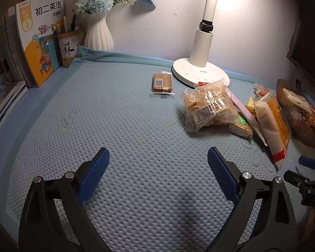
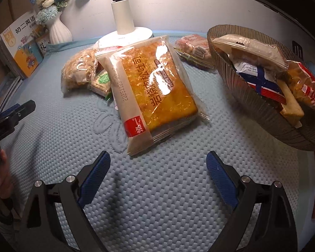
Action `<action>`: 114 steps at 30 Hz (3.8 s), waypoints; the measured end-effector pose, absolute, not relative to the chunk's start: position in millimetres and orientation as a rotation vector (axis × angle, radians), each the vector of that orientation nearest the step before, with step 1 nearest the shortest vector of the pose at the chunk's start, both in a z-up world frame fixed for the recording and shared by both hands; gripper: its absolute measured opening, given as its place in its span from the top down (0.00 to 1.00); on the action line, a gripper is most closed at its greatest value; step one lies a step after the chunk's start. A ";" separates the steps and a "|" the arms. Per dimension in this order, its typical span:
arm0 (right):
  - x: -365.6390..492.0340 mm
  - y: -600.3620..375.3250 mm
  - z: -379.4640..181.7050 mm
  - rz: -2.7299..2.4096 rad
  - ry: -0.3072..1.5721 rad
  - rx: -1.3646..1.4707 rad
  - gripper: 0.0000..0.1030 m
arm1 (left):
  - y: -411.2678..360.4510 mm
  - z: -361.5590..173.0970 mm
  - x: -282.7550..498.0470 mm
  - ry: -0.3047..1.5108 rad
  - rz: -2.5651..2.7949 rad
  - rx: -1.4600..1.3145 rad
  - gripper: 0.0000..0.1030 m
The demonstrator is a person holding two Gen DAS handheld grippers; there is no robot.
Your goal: Organize snacks
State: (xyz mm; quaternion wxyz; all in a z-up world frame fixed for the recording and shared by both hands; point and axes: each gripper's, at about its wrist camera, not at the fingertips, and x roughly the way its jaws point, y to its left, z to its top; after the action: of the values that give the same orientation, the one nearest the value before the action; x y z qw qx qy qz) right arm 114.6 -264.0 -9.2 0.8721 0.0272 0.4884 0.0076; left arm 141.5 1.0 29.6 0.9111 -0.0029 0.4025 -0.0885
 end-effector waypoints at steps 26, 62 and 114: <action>117.7 -261.9 -25.6 0.039 0.930 -0.032 0.05 | -4.7 2.0 151.0 0.910 -0.122 0.019 0.07; 117.9 -261.4 -26.2 0.040 0.926 -0.034 0.05 | 2.6 -9.9 155.7 0.960 -0.072 0.032 0.03; 105.7 -259.2 -20.7 0.068 1.062 -0.045 0.05 | -9.1 40.7 149.7 0.928 -0.351 -0.046 0.03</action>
State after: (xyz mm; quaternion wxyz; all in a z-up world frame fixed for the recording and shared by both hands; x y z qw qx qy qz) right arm 105.7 -259.2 -20.7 0.8615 -0.0213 0.5063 0.0324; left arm 149.7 -9.1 40.7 0.8792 -0.0220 0.4452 -0.1685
